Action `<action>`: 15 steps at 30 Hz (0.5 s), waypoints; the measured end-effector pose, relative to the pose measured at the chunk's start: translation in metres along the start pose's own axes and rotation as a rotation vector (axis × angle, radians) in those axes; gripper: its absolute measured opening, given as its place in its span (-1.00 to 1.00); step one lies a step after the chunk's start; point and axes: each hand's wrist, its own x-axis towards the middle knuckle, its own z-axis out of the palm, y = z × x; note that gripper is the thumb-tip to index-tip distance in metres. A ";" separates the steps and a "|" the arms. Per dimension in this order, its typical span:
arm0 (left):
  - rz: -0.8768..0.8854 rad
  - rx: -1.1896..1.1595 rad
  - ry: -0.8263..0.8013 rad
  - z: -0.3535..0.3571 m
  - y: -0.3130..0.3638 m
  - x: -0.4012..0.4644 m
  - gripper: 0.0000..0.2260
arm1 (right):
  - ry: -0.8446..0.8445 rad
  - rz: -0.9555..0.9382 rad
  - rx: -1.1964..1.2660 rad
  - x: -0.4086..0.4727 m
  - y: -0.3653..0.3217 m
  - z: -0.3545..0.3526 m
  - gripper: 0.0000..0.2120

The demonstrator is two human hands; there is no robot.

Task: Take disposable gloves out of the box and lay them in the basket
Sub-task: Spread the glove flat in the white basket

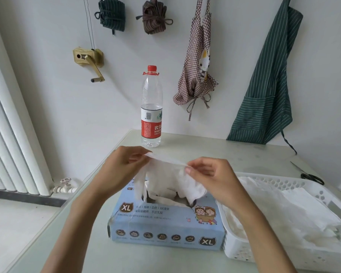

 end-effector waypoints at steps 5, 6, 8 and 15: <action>-0.063 0.045 0.067 -0.002 -0.005 0.000 -0.83 | -0.018 -0.004 -0.103 -0.003 0.000 -0.003 -0.84; -0.064 0.046 0.066 -0.002 -0.006 0.000 -0.84 | -0.007 0.007 -0.169 -0.004 0.003 -0.002 -0.84; -0.056 0.045 0.063 -0.003 -0.007 0.001 -0.84 | 0.058 0.057 -0.227 -0.002 0.009 -0.006 -0.95; -0.040 -0.061 0.037 0.006 -0.007 0.002 -0.82 | 0.097 0.094 0.209 -0.004 -0.006 -0.033 -0.87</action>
